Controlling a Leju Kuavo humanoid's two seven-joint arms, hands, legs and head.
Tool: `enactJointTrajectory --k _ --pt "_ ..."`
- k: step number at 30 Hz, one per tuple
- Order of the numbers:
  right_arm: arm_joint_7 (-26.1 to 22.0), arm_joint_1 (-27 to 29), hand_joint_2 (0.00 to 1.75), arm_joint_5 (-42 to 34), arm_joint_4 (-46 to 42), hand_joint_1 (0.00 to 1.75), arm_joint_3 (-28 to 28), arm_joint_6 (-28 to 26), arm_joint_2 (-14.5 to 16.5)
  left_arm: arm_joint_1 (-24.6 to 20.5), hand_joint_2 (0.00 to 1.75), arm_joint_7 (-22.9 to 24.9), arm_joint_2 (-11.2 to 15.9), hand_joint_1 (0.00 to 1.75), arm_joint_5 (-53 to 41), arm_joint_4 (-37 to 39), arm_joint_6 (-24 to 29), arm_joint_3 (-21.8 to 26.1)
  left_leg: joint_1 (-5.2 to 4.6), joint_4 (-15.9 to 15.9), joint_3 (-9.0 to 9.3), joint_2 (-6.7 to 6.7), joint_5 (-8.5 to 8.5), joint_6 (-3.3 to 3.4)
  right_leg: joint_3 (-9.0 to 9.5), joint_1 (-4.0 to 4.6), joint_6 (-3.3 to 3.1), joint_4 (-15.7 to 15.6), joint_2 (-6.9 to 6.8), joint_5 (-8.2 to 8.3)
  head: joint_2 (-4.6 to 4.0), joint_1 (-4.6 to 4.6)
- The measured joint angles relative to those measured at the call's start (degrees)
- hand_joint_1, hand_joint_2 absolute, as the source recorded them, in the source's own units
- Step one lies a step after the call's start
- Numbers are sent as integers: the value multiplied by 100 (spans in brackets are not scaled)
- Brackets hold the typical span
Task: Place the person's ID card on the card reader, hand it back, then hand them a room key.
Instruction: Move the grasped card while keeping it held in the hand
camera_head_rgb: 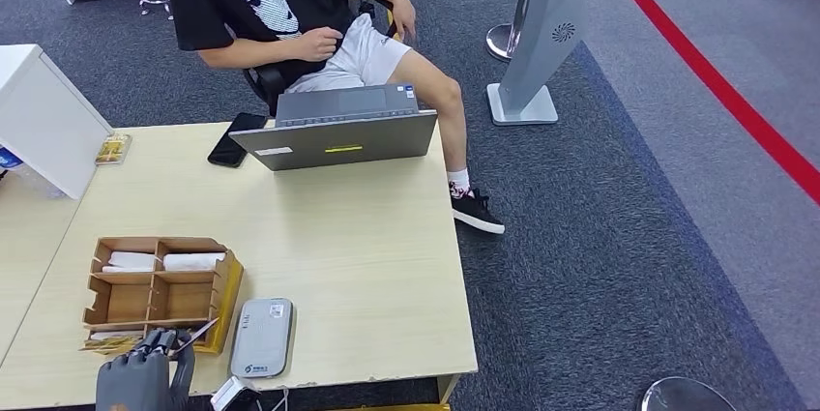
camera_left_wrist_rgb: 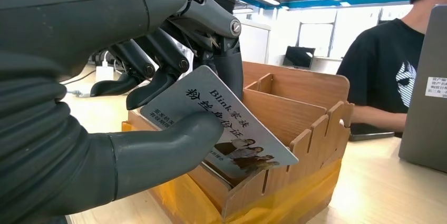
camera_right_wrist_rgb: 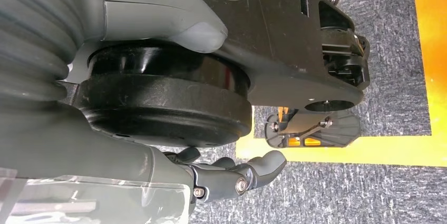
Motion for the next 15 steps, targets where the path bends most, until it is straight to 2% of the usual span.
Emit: enactJointTrajectory --k 3,6,15 --pt "8 -8 175 1 0 0 60 0 -2 -96 175 -21 -16 175 -17 409 131 -54 0 0 1 0 0 0 1 0 0 0 0 0 -1 -1" --pt "10 -12 175 5 0 0 83 -2 -2 -133 175 -66 -19 175 -138 507 375 -84 0 0 1 0 0 0 1 0 0 0 -1 0 -1 1" --pt "10 -12 175 -16 0 0 85 -18 -2 -89 175 -35 1 175 -121 -104 686 -188 0 0 0 -1 0 0 1 0 0 0 -1 0 -1 0"
